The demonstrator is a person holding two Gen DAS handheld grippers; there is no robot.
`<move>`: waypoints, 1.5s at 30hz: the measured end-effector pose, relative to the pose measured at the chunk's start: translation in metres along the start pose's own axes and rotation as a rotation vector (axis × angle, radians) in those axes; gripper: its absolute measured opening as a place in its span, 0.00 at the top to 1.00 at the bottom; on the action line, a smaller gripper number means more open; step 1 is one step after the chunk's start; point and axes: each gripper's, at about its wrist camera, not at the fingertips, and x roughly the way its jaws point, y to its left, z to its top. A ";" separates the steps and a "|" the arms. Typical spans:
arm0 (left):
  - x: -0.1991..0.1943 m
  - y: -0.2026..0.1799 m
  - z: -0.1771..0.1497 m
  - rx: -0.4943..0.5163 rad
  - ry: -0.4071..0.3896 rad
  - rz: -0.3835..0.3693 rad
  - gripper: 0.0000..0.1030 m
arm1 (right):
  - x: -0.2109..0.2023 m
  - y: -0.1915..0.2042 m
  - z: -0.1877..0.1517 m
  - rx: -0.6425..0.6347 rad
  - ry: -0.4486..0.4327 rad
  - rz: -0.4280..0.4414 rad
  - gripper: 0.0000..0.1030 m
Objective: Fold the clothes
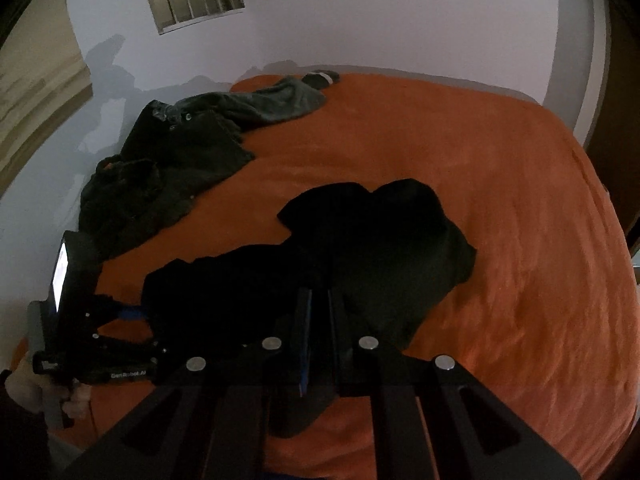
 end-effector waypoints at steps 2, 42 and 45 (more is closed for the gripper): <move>-0.007 -0.001 0.000 -0.011 -0.020 -0.023 0.43 | 0.000 0.002 0.000 -0.009 -0.003 -0.003 0.93; -0.051 -0.002 0.018 -0.073 -0.224 -0.015 0.90 | 0.042 -0.017 -0.041 0.021 0.160 -0.070 0.93; -0.051 0.001 0.017 -0.073 -0.215 -0.023 0.90 | 0.043 -0.021 -0.039 0.042 0.169 -0.062 0.93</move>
